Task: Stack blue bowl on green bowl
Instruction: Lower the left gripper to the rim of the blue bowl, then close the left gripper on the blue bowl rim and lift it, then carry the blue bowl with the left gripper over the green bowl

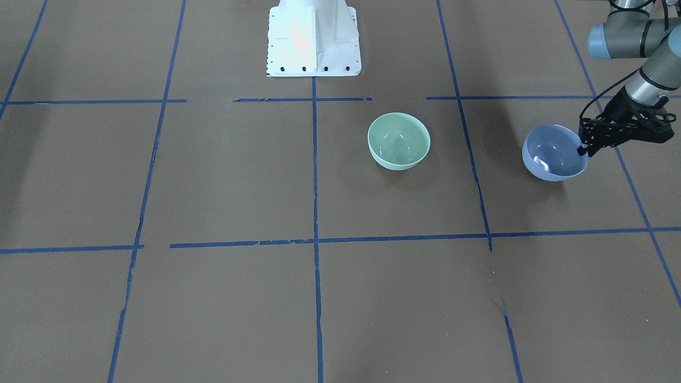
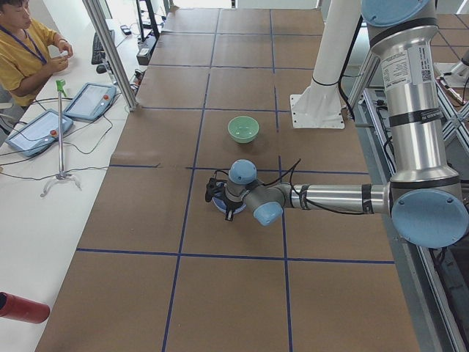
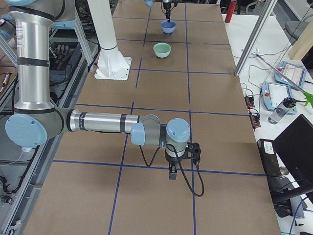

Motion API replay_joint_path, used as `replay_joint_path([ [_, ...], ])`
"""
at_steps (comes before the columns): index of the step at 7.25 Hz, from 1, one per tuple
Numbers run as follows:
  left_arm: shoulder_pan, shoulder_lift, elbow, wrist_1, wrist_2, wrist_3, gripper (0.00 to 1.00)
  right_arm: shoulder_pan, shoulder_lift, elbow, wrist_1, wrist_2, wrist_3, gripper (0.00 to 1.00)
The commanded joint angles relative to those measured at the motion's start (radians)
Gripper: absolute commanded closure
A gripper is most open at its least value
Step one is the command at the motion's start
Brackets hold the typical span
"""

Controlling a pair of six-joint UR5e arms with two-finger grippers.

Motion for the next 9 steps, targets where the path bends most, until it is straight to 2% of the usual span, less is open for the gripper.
replay_joint_path([
  [1,-0.008,0.001,-0.058,0.022,-0.003,-0.002,1.0,0.0,0.0,0.0,0.0,0.0,0.0,0.0],
  [2,-0.01,0.001,-0.141,0.112,-0.038,0.0,1.0,0.0,0.0,0.0,0.0,0.002,0.001,0.0],
  [3,-0.016,-0.002,-0.261,0.255,-0.08,-0.003,1.0,0.0,0.0,0.0,0.0,0.0,0.0,0.0],
  [4,-0.025,-0.019,-0.371,0.387,-0.079,-0.047,1.0,0.0,0.0,0.0,0.0,0.0,0.0,0.0],
  [5,-0.015,-0.066,-0.43,0.474,-0.077,-0.172,1.0,0.0,0.0,0.0,0.0,0.0,0.0,0.0],
  [7,0.138,-0.207,-0.478,0.574,-0.072,-0.462,1.0,0.0,0.0,0.0,0.0,0.0,0.0,0.0],
  [8,0.218,-0.293,-0.477,0.621,-0.013,-0.57,1.0,0.0,0.0,0.0,0.0,0.0,0.0,0.0],
  [9,0.301,-0.331,-0.469,0.654,0.065,-0.636,1.0,0.0,0.0,0.0,0.0,0.0,0.0,0.0],
])
